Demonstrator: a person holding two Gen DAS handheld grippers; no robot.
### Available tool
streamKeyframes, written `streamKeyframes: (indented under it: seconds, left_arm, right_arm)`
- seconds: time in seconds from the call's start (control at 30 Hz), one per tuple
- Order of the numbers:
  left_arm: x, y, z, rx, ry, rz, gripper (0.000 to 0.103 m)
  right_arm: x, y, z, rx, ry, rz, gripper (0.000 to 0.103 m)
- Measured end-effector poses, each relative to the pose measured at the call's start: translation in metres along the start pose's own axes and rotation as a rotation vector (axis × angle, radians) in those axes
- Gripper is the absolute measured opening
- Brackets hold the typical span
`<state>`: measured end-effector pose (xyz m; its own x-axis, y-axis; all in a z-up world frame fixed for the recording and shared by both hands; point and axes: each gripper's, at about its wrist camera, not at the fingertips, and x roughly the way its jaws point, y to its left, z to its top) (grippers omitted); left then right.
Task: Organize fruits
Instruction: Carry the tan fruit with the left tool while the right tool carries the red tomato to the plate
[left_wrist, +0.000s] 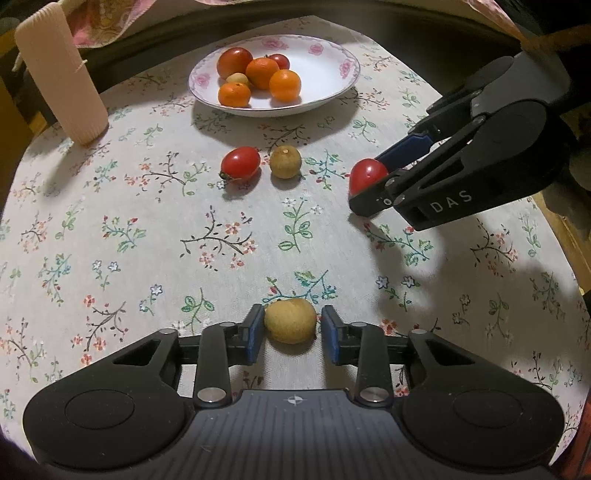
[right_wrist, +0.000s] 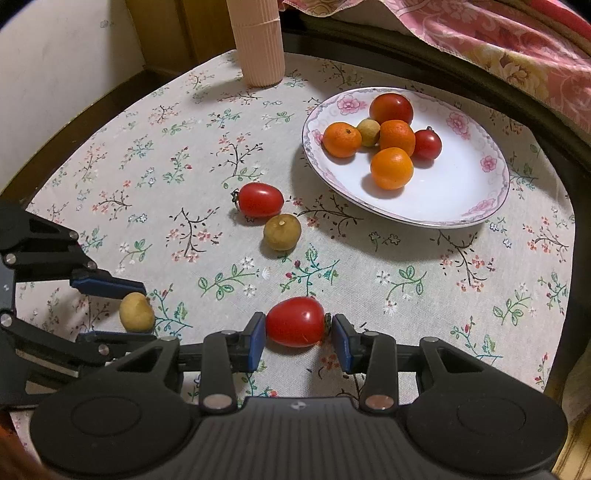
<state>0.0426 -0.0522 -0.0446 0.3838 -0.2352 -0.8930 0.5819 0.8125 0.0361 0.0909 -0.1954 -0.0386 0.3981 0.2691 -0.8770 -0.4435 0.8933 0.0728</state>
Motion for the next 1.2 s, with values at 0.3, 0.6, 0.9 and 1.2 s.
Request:
streamKeyframes:
  seconds: [0.3, 0.6, 0.9, 1.2]
  left_arm:
    - [-0.002, 0.001, 0.010, -0.004, -0.019, 0.008, 0.038]
    - [-0.001, 0.008, 0.023, -0.026, -0.050, 0.037, 0.038]
    - [-0.004, 0.010, 0.035, -0.030, -0.083, 0.051, 0.038]
    - [-0.002, 0.009, 0.045, -0.024, -0.094, 0.055, 0.038]
  right_arm:
    - [-0.005, 0.000, 0.000, -0.001, -0.023, -0.038, 0.038]
    - [-0.014, -0.003, 0.004, 0.017, -0.051, -0.056, 0.038]
    - [-0.018, -0.002, 0.006, 0.028, -0.069, -0.067, 0.038]
    - [-0.022, -0.003, 0.005, 0.040, -0.081, -0.075, 0.038]
